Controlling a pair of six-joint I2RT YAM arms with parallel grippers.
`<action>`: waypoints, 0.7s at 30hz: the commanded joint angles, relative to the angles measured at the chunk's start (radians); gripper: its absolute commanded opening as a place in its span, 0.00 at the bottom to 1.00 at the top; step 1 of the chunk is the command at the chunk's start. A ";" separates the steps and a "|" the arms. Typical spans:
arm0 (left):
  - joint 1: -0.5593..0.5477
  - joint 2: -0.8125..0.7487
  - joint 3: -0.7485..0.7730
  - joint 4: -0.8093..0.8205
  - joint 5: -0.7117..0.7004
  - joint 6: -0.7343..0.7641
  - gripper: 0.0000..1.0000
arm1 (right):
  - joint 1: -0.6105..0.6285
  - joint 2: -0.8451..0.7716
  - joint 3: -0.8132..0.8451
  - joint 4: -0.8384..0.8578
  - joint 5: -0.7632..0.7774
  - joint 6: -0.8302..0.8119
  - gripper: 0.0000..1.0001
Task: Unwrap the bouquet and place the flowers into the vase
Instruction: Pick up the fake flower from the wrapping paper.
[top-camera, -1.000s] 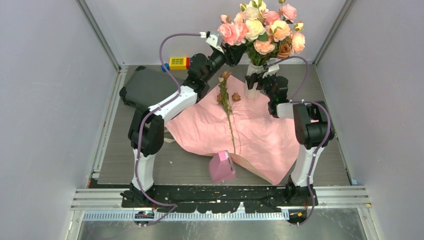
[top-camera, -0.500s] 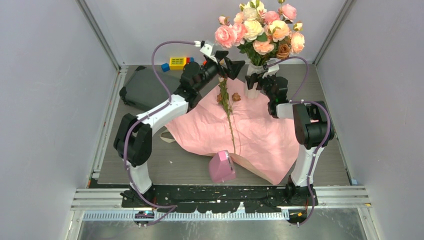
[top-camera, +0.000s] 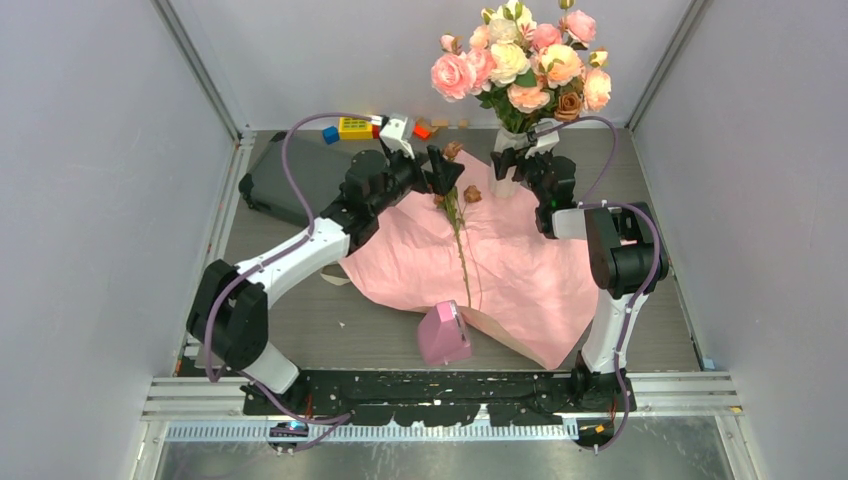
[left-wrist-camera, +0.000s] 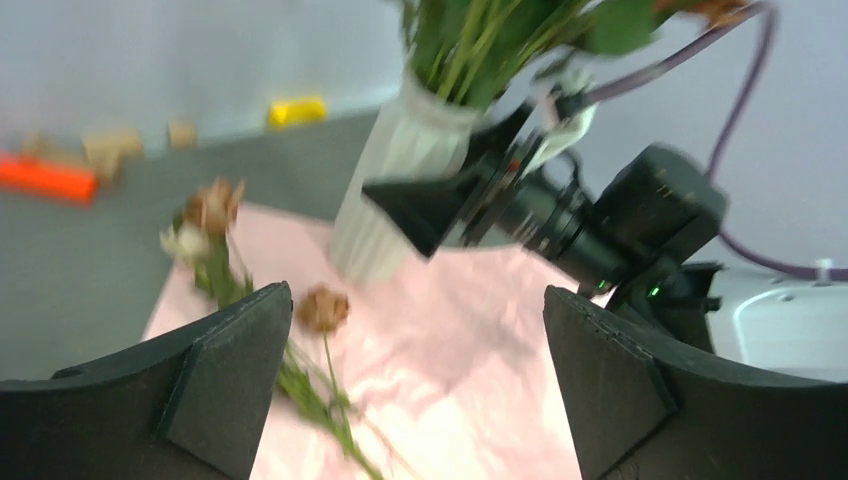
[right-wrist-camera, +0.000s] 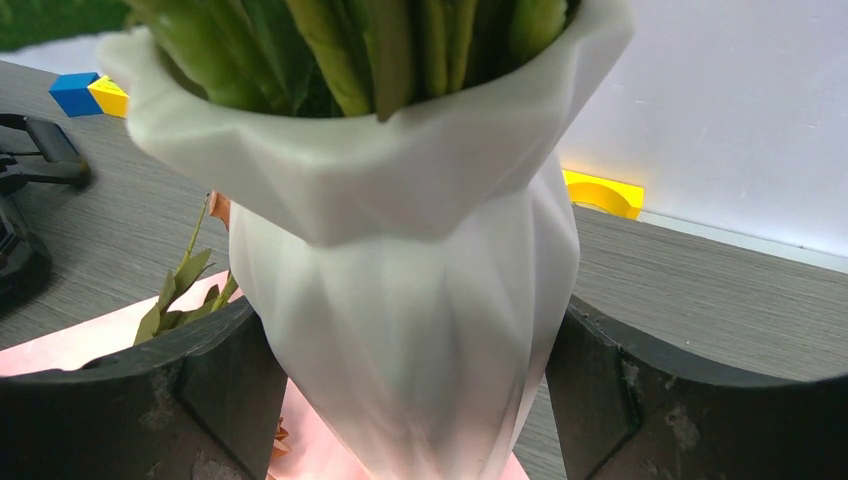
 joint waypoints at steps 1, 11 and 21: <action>-0.003 0.030 0.026 -0.248 -0.077 -0.146 1.00 | 0.018 -0.027 -0.021 0.028 -0.004 0.007 0.00; 0.004 0.304 0.306 -0.583 -0.038 -0.283 0.94 | 0.017 -0.035 -0.037 0.026 0.011 0.001 0.00; 0.005 0.502 0.467 -0.702 -0.068 -0.299 0.89 | 0.017 -0.023 -0.035 0.044 0.012 0.007 0.00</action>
